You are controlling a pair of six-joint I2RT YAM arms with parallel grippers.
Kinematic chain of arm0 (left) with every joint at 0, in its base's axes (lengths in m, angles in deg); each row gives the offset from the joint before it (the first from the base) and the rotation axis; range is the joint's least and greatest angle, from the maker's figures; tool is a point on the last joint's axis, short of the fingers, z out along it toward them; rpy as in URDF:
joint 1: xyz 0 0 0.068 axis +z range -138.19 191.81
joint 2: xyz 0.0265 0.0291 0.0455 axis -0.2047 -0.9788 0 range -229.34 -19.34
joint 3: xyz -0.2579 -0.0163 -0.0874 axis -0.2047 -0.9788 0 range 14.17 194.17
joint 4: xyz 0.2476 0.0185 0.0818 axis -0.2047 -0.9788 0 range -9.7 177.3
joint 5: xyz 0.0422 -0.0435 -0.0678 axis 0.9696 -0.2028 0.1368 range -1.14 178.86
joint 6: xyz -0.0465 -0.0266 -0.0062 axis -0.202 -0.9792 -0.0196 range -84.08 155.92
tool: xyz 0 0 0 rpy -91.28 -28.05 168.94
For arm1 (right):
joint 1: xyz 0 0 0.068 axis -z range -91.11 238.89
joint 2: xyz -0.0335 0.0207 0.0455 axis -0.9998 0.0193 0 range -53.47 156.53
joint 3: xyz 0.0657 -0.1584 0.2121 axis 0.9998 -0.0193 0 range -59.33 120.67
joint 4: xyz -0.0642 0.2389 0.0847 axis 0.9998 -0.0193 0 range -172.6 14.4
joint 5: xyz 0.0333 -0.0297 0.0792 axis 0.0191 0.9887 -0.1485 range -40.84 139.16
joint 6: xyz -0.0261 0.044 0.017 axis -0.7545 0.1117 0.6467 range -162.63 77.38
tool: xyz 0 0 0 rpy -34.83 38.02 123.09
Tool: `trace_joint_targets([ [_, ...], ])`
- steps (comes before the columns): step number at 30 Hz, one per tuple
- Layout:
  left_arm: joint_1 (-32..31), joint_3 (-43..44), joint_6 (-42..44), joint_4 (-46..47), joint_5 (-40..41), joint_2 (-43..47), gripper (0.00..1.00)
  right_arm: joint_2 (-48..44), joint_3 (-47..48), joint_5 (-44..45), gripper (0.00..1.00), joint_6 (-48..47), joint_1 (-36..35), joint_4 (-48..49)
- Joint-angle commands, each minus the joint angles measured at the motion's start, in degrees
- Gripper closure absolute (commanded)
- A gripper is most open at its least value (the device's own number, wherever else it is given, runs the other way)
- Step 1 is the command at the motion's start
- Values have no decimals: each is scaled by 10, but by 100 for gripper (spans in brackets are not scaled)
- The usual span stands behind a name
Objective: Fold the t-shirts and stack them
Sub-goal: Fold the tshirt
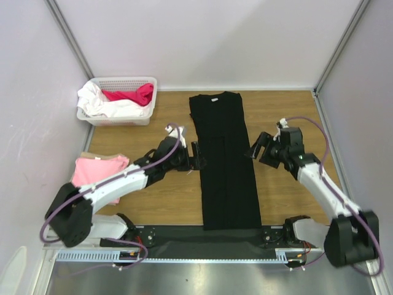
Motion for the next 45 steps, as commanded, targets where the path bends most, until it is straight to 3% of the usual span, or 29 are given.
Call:
trace_joint_targets([
  [1, -27, -42, -29, 27, 49, 65, 10, -98, -41, 46, 18, 20, -1, -16],
  [4, -56, -69, -42, 10, 90, 109, 3, -156, -102, 58, 15, 42, -1, -13],
  [9, -90, -102, -161, -52, 101, 150, 4, -227, -167, 16, 15, 75, -2, -26],
  [16, -254, -209, -343, 0, 206, 189, 8, -266, -219, 12, 17, 60, -4, -102],
  [20, -334, -235, -462, -3, 252, 182, 11, -303, -257, -5, 19, 75, -5, -105],
  [25, -421, -229, -546, 4, 289, 146, 16, -329, -258, 6, 19, 80, -5, -121],
  [31, -482, -208, -670, -23, 280, 74, 21, -316, -254, -3, 19, 73, -5, -132],
  [35, -493, -242, -761, -5, 283, 79, 25, -323, -257, -10, 19, 80, -6, -147],
  [45, -497, -238, -781, 16, 292, 51, 34, -372, -262, -6, 24, 98, -6, -220],
])
